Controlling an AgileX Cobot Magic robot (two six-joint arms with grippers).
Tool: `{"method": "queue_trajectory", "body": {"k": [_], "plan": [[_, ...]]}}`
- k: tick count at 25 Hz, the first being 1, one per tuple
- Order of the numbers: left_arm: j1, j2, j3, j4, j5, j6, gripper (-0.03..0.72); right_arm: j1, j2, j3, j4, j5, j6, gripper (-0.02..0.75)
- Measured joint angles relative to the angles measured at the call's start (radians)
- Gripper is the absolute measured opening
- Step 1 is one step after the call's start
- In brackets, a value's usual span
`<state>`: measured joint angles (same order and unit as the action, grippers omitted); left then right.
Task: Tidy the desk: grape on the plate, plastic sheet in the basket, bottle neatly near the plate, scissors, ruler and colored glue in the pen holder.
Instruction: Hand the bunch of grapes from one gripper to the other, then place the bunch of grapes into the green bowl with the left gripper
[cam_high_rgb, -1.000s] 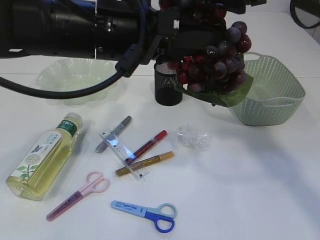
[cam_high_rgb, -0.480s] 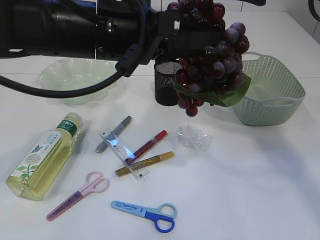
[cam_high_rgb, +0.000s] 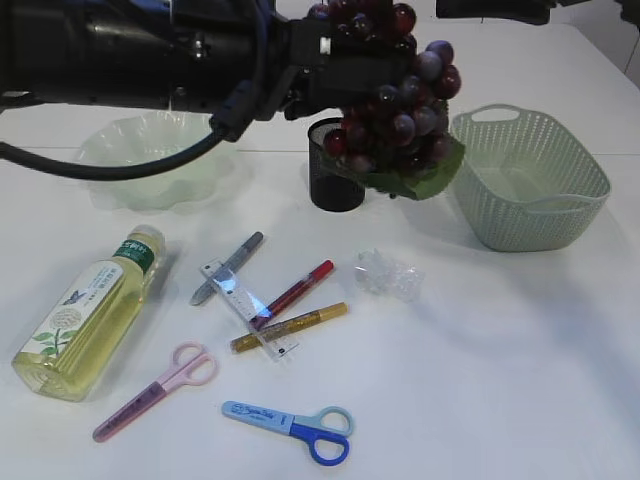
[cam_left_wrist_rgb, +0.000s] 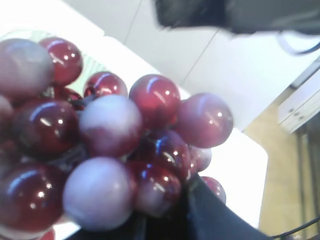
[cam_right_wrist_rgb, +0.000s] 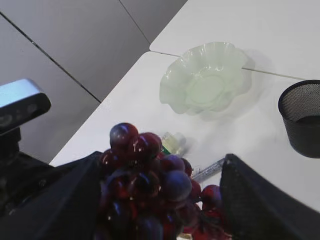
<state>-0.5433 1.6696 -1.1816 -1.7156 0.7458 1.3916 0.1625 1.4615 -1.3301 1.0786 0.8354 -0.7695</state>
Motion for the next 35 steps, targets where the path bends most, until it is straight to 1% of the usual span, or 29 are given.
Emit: {"method": "queue_trajectory", "body": {"k": [3, 8, 12, 17, 21, 26, 28, 35], "plan": [[0.024, 0.0, 0.0, 0.05, -0.014, -0.015, 0.09, 0.0, 0.0, 0.0, -0.004, -0.002, 0.0, 0.577], [0.049, 0.0, 0.0, 0.187, -0.061, -0.082, 0.09, 0.0, 0.0, -0.004, -0.004, -0.011, 0.0, 0.577], [0.08, 0.0, 0.0, 0.336, -0.114, -0.156, 0.09, 0.0, 0.0, -0.004, -0.004, -0.011, 0.0, 0.577], [0.136, 0.0, 0.0, 0.544, -0.194, -0.238, 0.09, 0.0, 0.0, -0.004, -0.006, -0.012, 0.0, 0.577], [0.192, 0.0, 0.0, 0.692, -0.274, -0.277, 0.09, 0.0, 0.0, -0.004, -0.045, -0.012, 0.002, 0.577], [0.258, 0.0, 0.0, 0.792, -0.404, -0.286, 0.09, 0.0, 0.0, -0.004, -0.09, -0.012, 0.01, 0.577], [0.275, 0.0, 0.0, 0.824, -0.47, -0.286, 0.09, 0.0, 0.0, -0.004, -0.108, -0.012, 0.021, 0.577], [0.301, 0.0, 0.0, 0.835, -0.776, -0.286, 0.09, 0.0, 0.0, -0.004, -0.139, -0.012, 0.036, 0.577]]}}
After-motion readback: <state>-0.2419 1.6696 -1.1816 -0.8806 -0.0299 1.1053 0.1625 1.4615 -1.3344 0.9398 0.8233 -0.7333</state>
